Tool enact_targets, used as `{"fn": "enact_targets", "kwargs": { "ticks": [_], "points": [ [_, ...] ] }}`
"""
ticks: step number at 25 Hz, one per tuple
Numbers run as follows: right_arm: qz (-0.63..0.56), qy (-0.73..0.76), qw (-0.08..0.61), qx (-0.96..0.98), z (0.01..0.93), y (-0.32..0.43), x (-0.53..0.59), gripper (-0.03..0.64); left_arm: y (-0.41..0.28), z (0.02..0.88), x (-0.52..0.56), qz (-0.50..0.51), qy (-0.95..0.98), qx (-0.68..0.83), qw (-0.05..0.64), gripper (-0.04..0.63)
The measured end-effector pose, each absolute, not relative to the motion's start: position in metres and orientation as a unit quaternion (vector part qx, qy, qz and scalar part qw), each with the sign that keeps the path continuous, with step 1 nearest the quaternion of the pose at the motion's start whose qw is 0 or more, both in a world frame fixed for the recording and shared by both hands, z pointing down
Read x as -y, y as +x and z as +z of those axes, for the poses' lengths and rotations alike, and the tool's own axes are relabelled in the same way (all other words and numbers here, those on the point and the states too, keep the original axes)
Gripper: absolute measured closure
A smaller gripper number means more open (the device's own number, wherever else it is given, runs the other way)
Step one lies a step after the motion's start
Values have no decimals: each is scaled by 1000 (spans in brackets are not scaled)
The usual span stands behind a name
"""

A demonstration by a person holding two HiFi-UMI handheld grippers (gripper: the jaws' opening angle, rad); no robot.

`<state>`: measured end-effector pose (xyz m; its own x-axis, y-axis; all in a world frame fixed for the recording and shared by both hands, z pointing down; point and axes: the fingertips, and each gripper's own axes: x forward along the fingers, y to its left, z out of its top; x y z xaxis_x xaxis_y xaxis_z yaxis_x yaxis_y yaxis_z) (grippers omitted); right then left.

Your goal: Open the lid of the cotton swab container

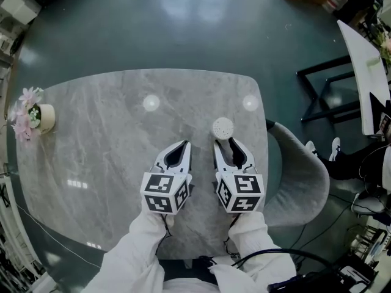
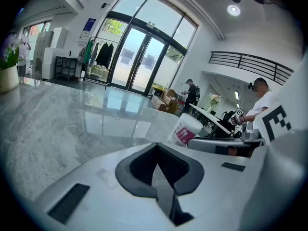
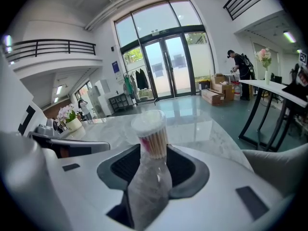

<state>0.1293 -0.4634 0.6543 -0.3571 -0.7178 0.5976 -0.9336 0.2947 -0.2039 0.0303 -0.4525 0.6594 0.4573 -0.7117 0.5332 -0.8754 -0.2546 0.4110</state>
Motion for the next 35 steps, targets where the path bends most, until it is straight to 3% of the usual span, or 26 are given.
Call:
{"fn": "enact_targets", "kwargs": {
  "ticks": [13, 35],
  "points": [
    [272, 520, 222, 779, 662, 123, 476, 329, 22, 658, 457, 116, 777, 515, 342, 588],
    [255, 522, 255, 773, 671, 117, 491, 325, 1, 654, 446, 121, 765, 537, 335, 588]
  ]
}}
